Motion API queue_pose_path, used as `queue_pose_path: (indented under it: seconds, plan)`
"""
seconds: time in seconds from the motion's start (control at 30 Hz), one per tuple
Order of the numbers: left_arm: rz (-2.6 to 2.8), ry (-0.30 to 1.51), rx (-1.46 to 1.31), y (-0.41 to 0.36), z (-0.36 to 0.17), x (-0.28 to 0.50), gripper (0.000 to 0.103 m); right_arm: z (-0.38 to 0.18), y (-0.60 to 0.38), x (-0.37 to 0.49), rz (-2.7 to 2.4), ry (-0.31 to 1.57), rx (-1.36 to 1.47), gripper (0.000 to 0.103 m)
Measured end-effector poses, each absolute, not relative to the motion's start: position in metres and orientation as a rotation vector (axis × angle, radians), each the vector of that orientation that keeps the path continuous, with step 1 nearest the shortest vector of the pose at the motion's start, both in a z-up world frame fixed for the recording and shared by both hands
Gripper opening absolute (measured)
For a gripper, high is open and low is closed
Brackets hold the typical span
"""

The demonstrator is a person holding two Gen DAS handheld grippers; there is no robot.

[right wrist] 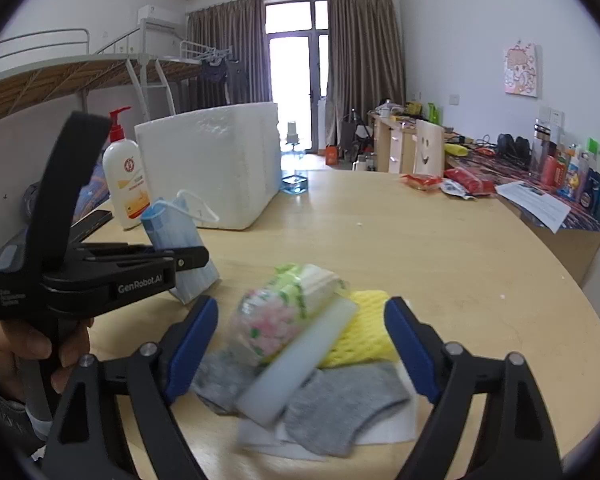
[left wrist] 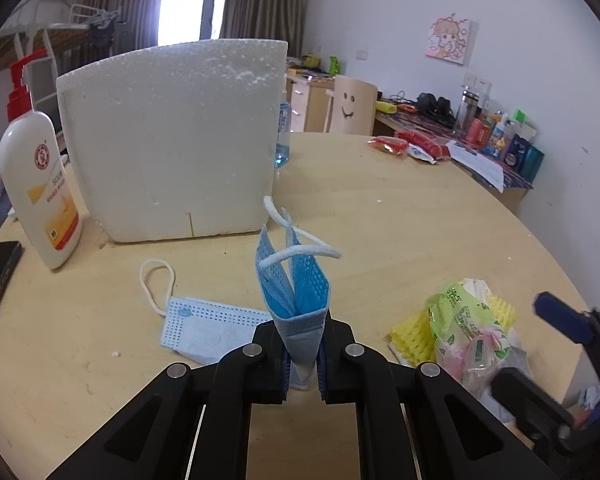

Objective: Organize soft objects
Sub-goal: 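Move the left tool to the blue face mask and close on it, then grasp the floral tissue packet with the right tool while the left tool holds the mask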

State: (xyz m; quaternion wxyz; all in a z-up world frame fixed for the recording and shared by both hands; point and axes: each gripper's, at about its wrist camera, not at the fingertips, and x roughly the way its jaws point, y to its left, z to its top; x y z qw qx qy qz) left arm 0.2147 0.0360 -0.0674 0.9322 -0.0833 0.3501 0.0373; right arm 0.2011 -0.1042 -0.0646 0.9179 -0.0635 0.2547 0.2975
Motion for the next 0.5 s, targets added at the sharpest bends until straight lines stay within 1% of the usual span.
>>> queue_pose_path:
  seconds: [0.03, 0.13, 0.2, 0.43, 0.47, 0.5]
  plan:
    - [0.059, 0.721, -0.174, 0.039, -0.066, 0.214, 0.01, -0.065, -0.1, 0.201, 0.618, 0.529, -0.136, 0.085]
    - [0.042, 0.712, -0.158, 0.041, -0.065, 0.215, 0.01, -0.069, -0.089, 0.205, 0.606, 0.55, -0.159, 0.078]
    - [0.032, 0.704, -0.147, 0.042, -0.066, 0.214, 0.01, -0.071, -0.086, 0.207, 0.599, 0.57, -0.161, 0.071]
    - [-0.016, 0.681, -0.187, 0.049, -0.065, 0.209, 0.01, -0.079, -0.078, 0.214, 0.544, 0.623, -0.195, 0.069]
    - [-0.017, 0.678, -0.186, 0.049, -0.065, 0.21, 0.01, -0.079, -0.077, 0.215, 0.542, 0.627, -0.198, 0.066]
    - [-0.016, 0.672, -0.185, 0.046, -0.064, 0.211, 0.01, -0.08, -0.076, 0.216, 0.544, 0.636, -0.199, 0.058]
